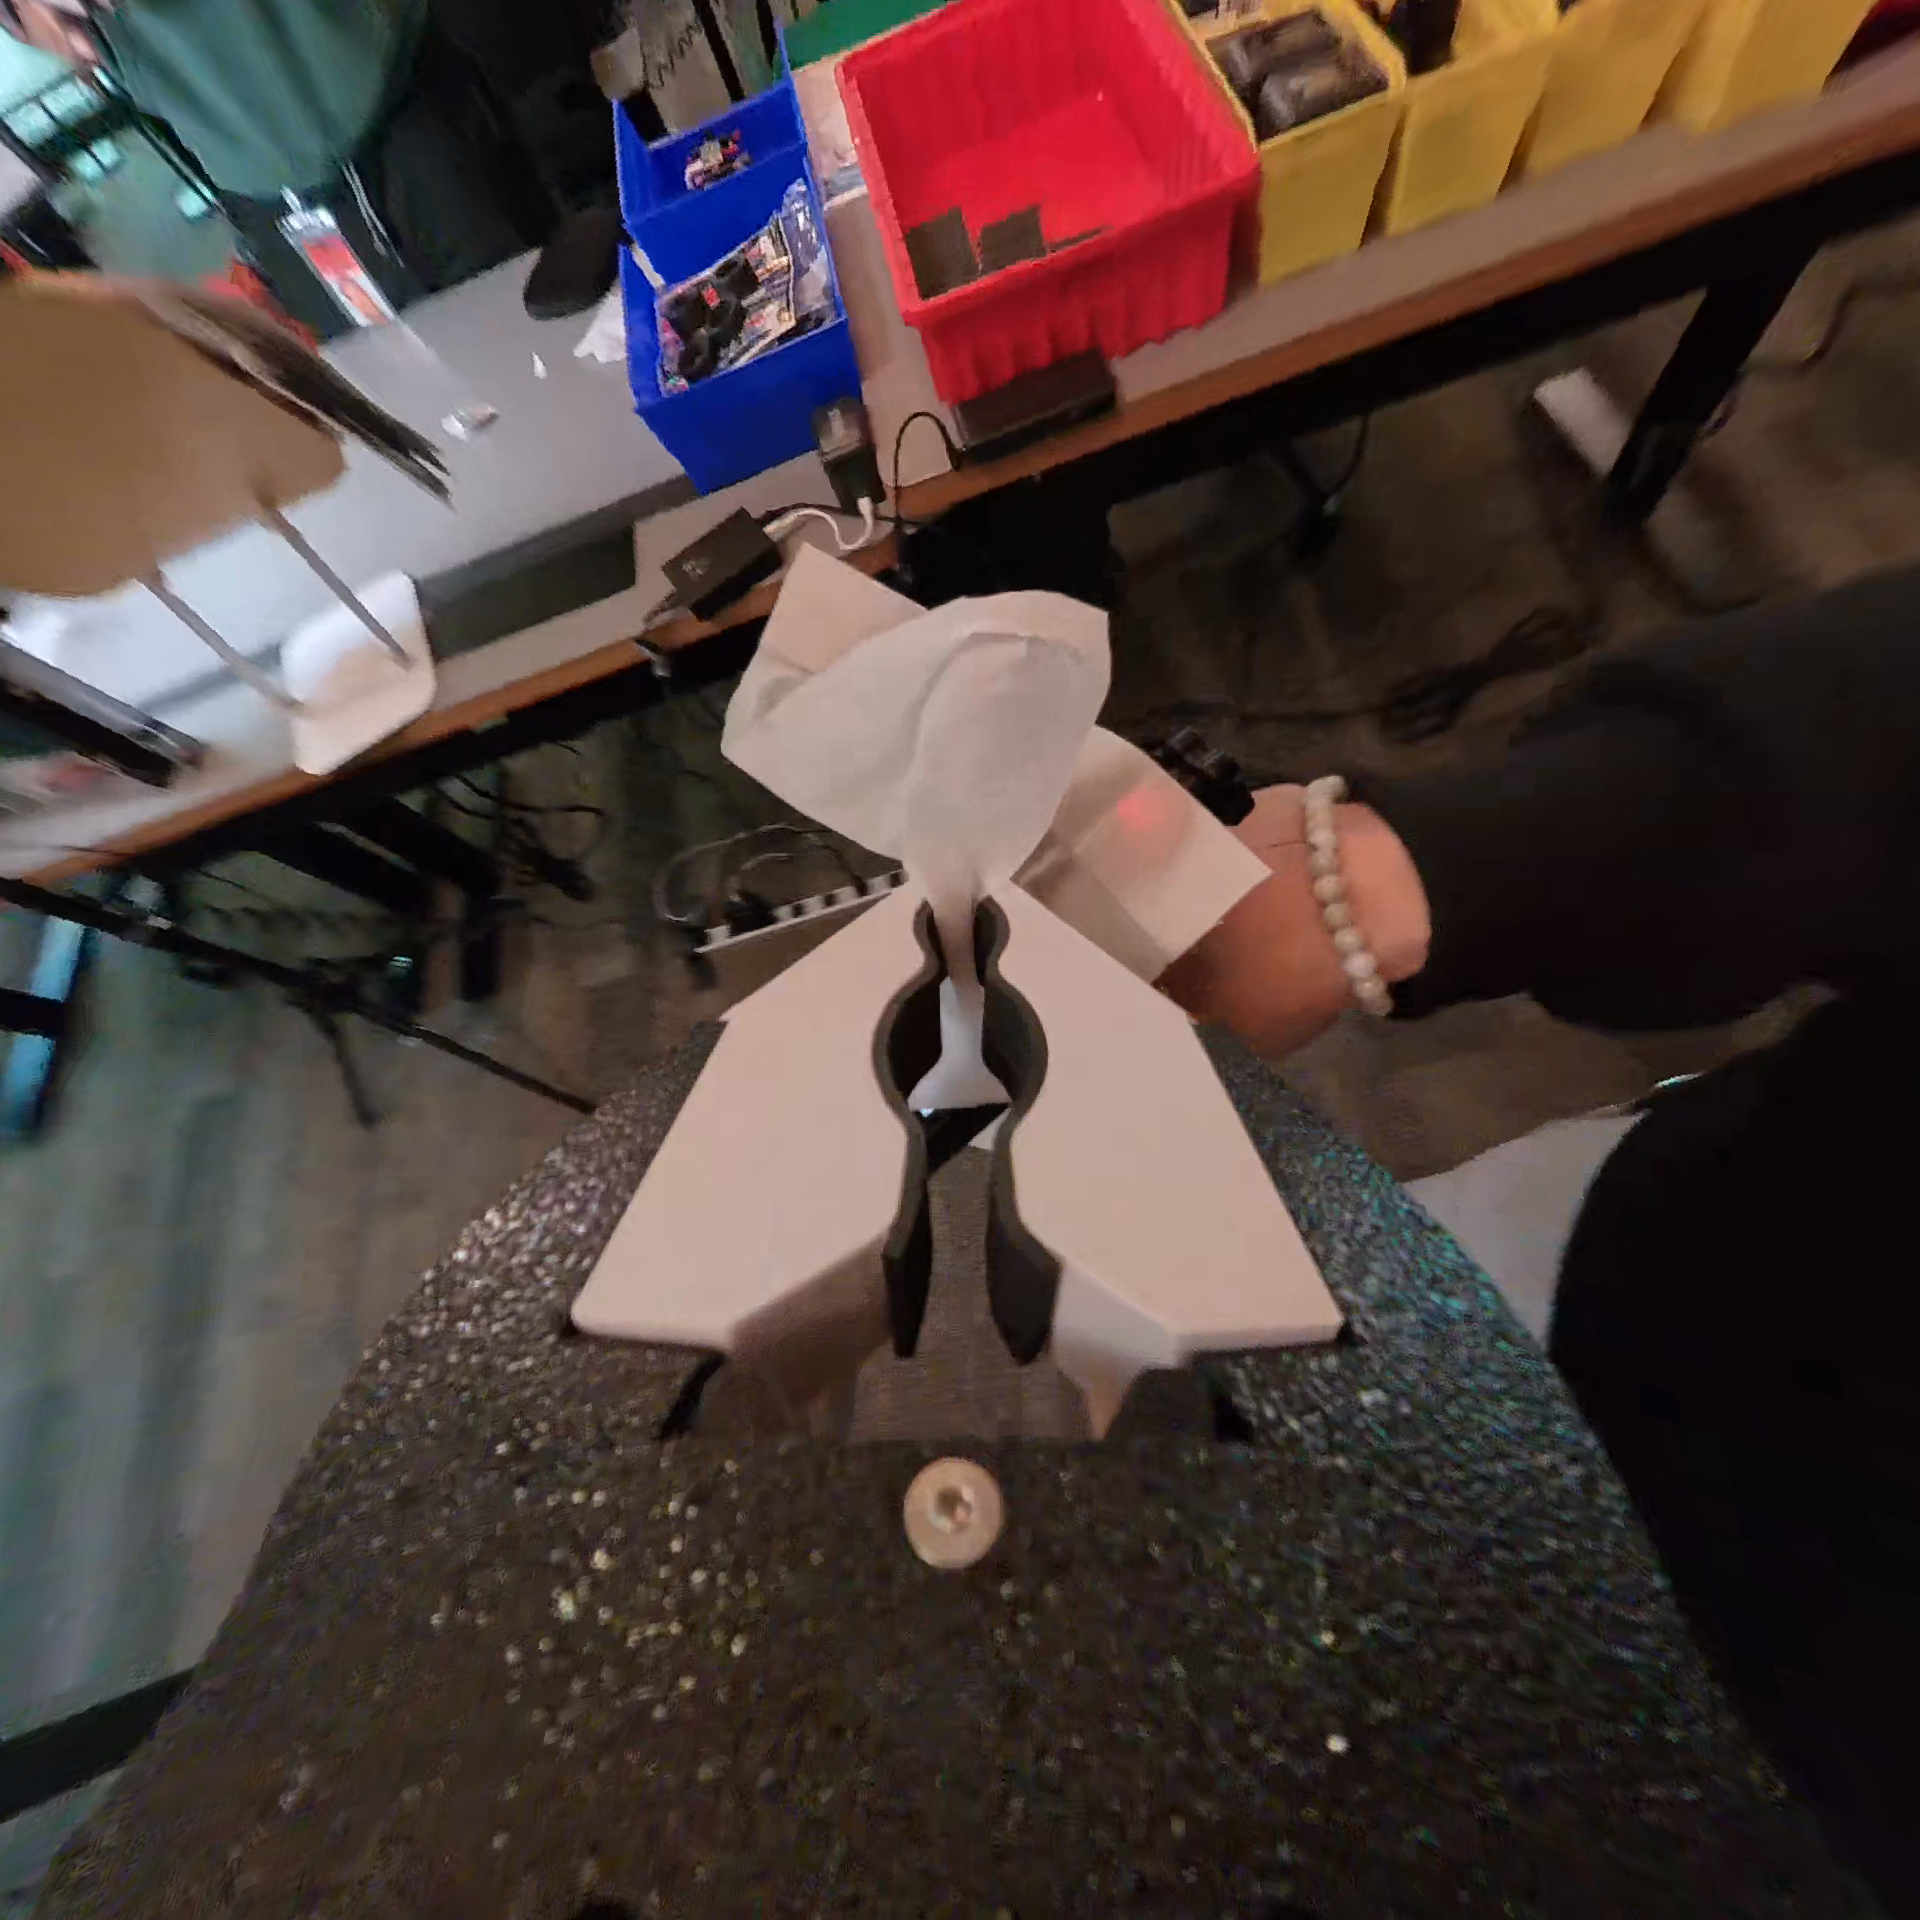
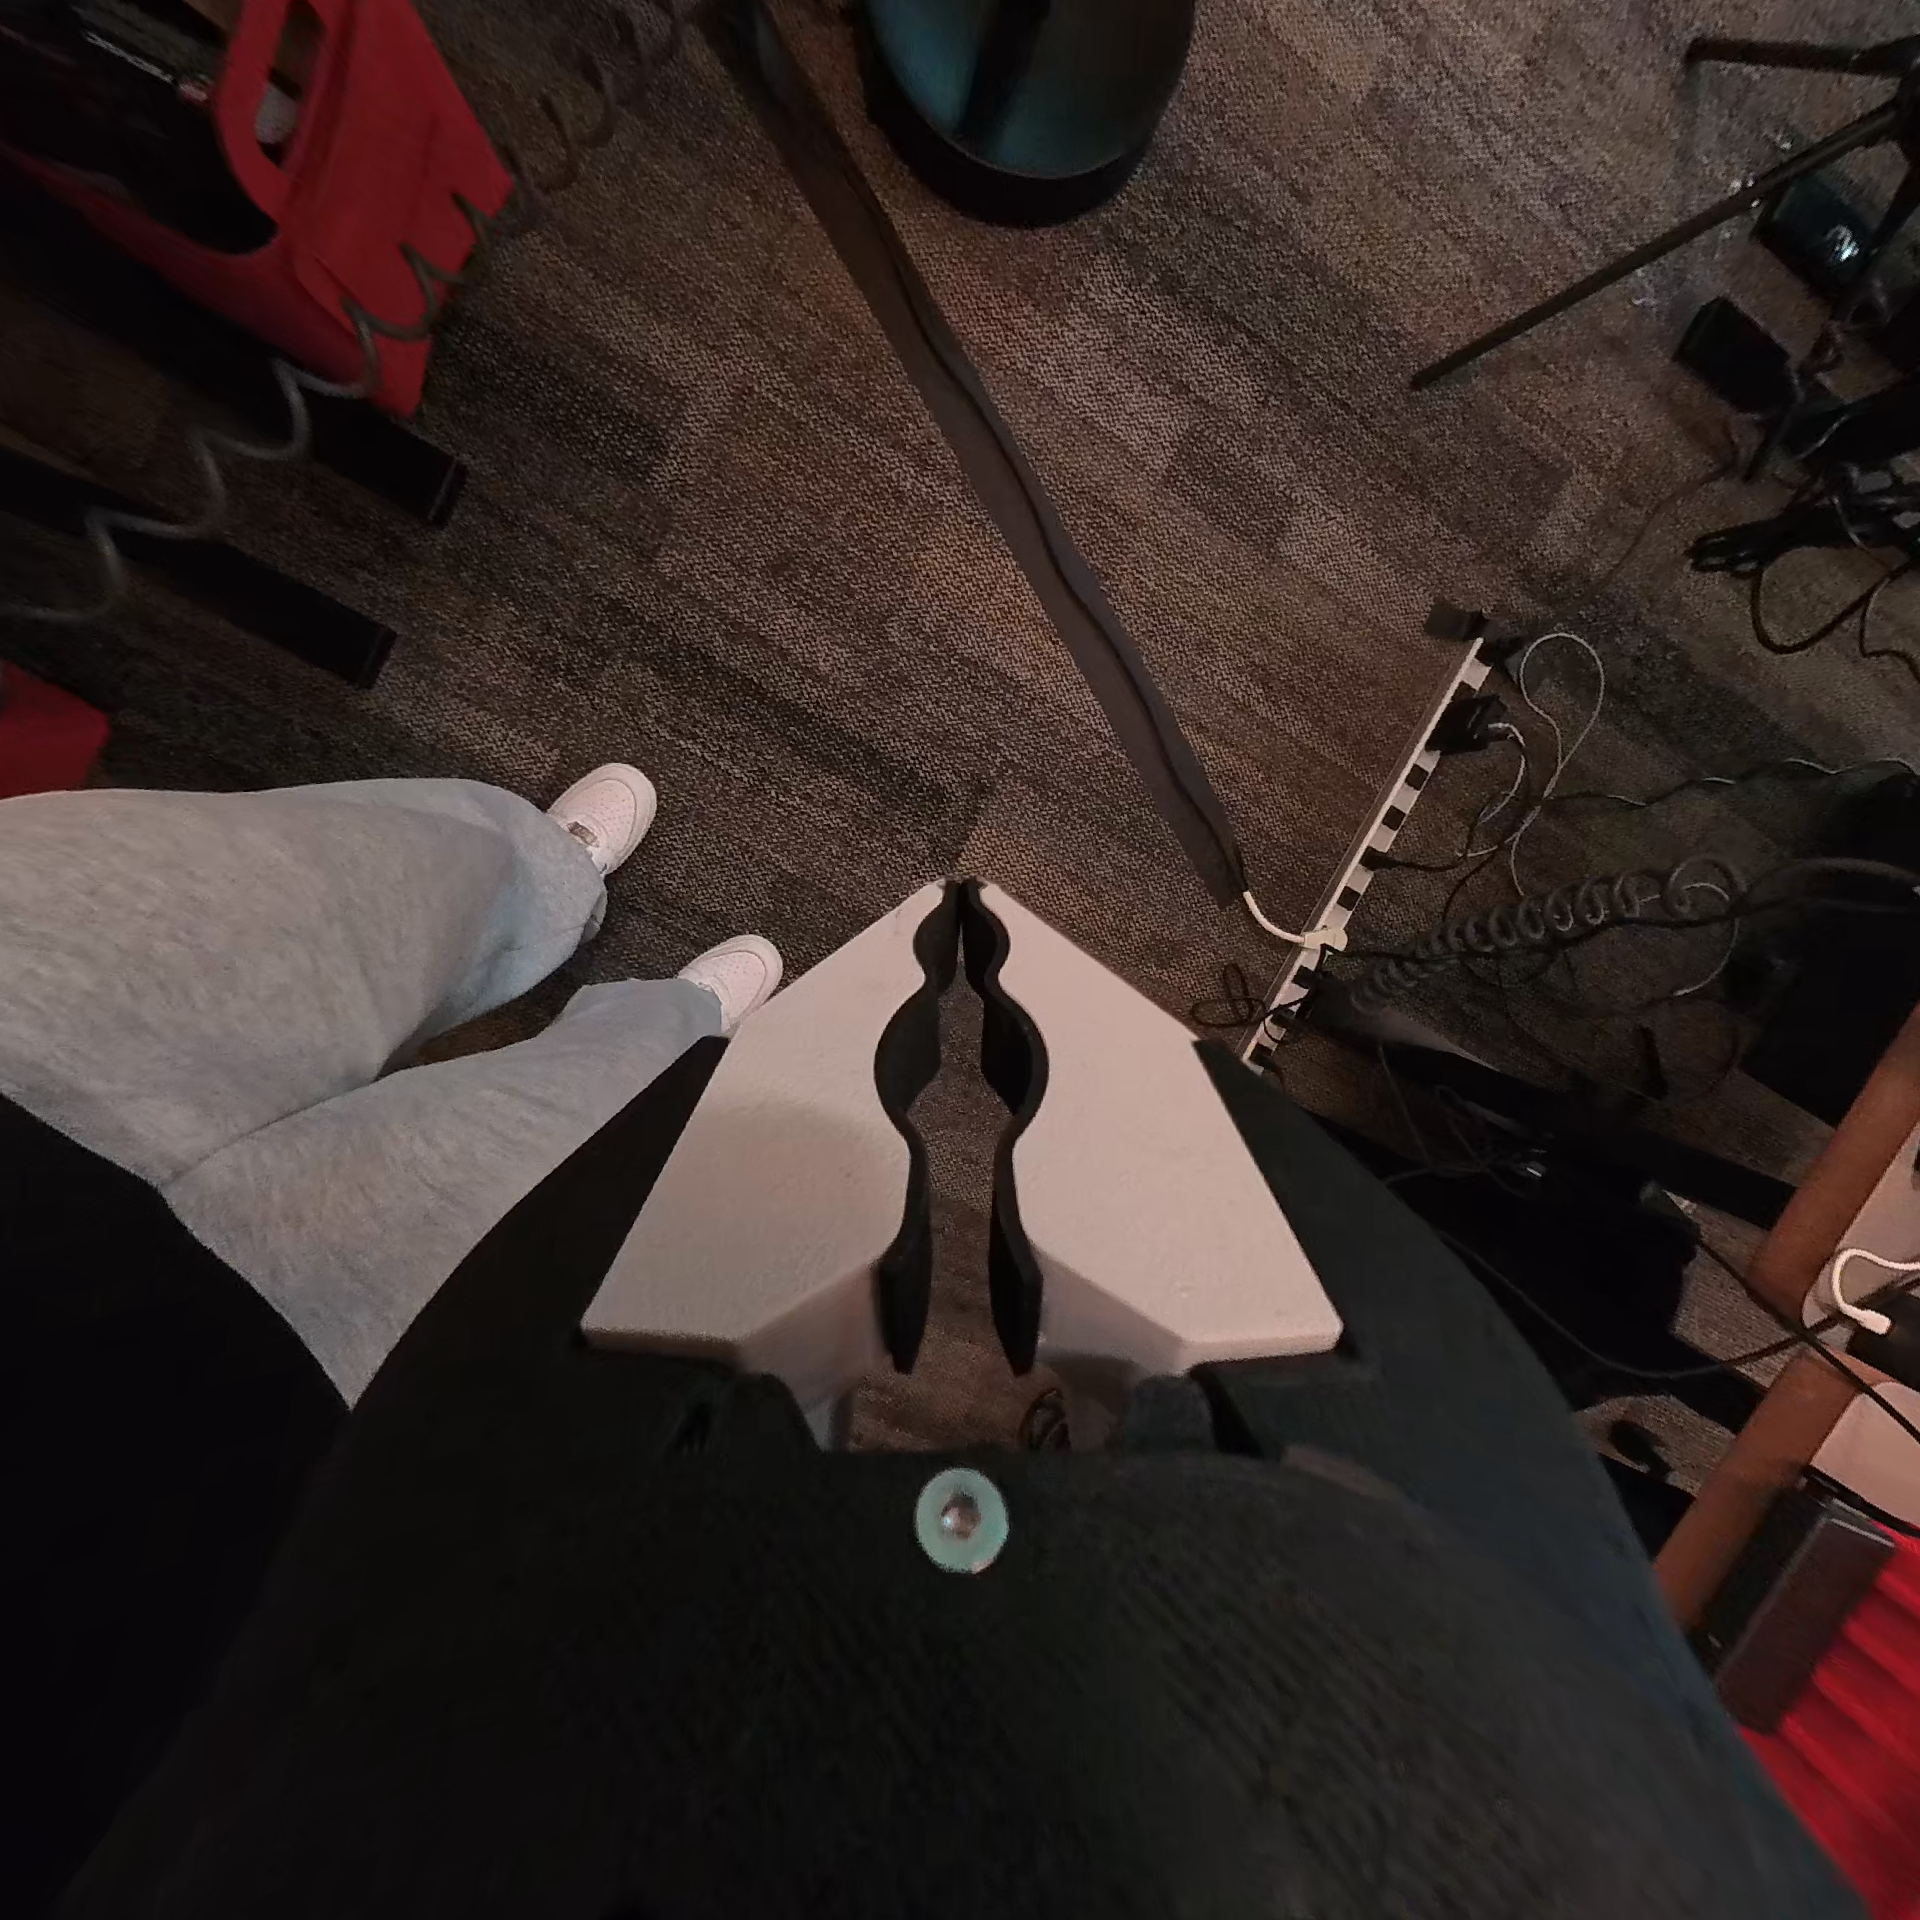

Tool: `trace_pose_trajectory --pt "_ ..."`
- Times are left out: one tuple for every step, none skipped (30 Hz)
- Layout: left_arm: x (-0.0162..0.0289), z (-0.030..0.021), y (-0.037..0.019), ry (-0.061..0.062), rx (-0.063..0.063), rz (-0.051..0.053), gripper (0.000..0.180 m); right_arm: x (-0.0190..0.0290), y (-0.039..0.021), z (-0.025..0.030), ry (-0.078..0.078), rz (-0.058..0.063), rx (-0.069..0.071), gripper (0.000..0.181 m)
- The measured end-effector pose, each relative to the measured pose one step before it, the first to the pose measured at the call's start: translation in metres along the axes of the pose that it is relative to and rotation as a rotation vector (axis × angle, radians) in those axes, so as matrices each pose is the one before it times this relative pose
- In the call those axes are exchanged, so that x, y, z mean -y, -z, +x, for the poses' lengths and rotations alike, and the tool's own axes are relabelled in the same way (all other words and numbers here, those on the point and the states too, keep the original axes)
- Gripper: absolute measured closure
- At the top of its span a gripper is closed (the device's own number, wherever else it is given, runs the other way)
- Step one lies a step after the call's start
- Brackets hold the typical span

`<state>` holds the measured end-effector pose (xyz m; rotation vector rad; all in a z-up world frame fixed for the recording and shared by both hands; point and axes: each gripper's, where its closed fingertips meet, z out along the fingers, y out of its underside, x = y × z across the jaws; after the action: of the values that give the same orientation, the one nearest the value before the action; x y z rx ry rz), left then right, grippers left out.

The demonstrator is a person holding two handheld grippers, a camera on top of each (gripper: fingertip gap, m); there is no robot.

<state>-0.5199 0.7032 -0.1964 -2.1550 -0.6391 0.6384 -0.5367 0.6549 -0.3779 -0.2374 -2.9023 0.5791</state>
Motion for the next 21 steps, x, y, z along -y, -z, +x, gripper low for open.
trace_pose_trajectory --pt "-0.00035 -0.00069 -0.00079 -0.0480 0.0186 -0.0112 0.180 -0.00086 -0.00080 -0.00064 -0.0012 -0.0047 0.0047 0.181" --pt "-0.00095 -0.00124 -0.00046 -0.0379 0.0171 -0.0144 0.180 -0.00105 -0.00059 -0.00018 -0.0005 -0.0049 0.0008 0.181" --pt "-0.00018 -0.00076 0.00013 -0.0310 0.0148 -0.0099 0.180 -0.00016 0.00036 0.00059 -0.0013 0.0013 -0.0040 0.181" --pt "0.00153 0.00135 0.00067 -0.0286 0.0080 -0.0013 0.180 0.00115 0.00131 0.00103 -0.0022 0.0083 -0.0043 0.181" --pt "0.00237 0.00266 0.00076 -0.0308 0.0030 0.0012 0.180 0.00086 0.00134 0.00042 -0.0017 0.0049 0.0014 0.181" --pt "0.00161 0.00194 0.00039 -0.0317 0.0040 -0.0041 0.180 -0.00069 0.00063 0.00100 0.0016 -0.0054 -0.0038 0.181" --pt "0.00021 -0.00032 -0.00028 -0.0223 0.0091 -0.0107 0.180 -0.00157 -0.00016 0.00136 0.0054 -0.0115 -0.0078 0.181" --pt "-0.00031 -0.00118 -0.00103 -0.0077 0.0052 -0.0083 0.180 -0.00102 -0.00049 0.00017 0.0045 -0.0076 -0.0028 0.181" --pt "-0.00008 -0.00069 -0.00130 0.0039 -0.0061 0.0000 0.180 -0.00032 -0.00078 -0.00123 0.0032 -0.0030 0.0043 0.181" --pt "-0.00028 -0.00051 -0.00149 0.0122 -0.0111 0.0022 0.180 -0.00029 -0.00082 -0.00174 0.0001 -0.0015 0.0067 0.181" --pt "-0.00083 0.00010 -0.00115 0.0140 -0.0147 -0.0021 0.180 -0.00113 -0.00124 -0.00092 0.0001 -0.0047 0.0025 0.181" --pt "-0.00134 0.00060 -0.00065 0.0098 -0.0147 -0.0065 0.180 -0.00160 -0.00132 -0.00013 0.0043 -0.0057 -0.0031 0.181" --pt "-0.00085 -0.00147 0.00037 0.0053 0.0019 -0.0007 0.180 -0.00003 -0.00042 -0.00012 0.0022 0.0030 -0.0001 0.181" --pt "0.00263 -0.00547 0.00246 0.0118 0.0257 0.0260 0.180 0.00091 0.00060 -0.00084 -0.0066 0.0077 0.0089 0.181" --pt "0.00535 -0.00664 0.00460 0.0375 0.0195 0.0428 0.180 -0.00066 0.00054 0.00013 -0.0052 -0.0015 0.0056 0.181" --pt "0.00615 -0.00760 0.00558 0.0583 0.0108 0.0419 0.180 -0.00183 0.00018 0.00154 0.0007 -0.0057 -0.0056 0.181" --pt "0.00680 -0.00951 0.00602 0.0529 0.0204 0.0400 0.180 -0.00157 0.00017 0.00147 0.0001 -0.0032 -0.0074 0.181" --pt "0.00668 -0.00877 0.00587 0.0345 0.0176 0.0346 0.180 -0.00102 0.00013 0.00043 -0.0018 -0.0004 -0.0014 0.181" --pt "0.00553 -0.00537 0.00482 0.0226 0.0029 0.0229 0.180 -0.00069 0.00001 -0.00006 -0.0025 0.0000 0.0013 0.181" --pt "0.00428 -0.00243 0.00362 0.0165 -0.0064 0.0140 0.180 -0.00035 -0.00010 0.00029 -0.0006 -0.0009 -0.0009 0.181" --pt "0.00291 -0.00039 0.00253 0.0102 -0.0088 0.0058 0.180 -0.00020 -0.00001 0.00046 0.0013 -0.0019 -0.0022 0.181"
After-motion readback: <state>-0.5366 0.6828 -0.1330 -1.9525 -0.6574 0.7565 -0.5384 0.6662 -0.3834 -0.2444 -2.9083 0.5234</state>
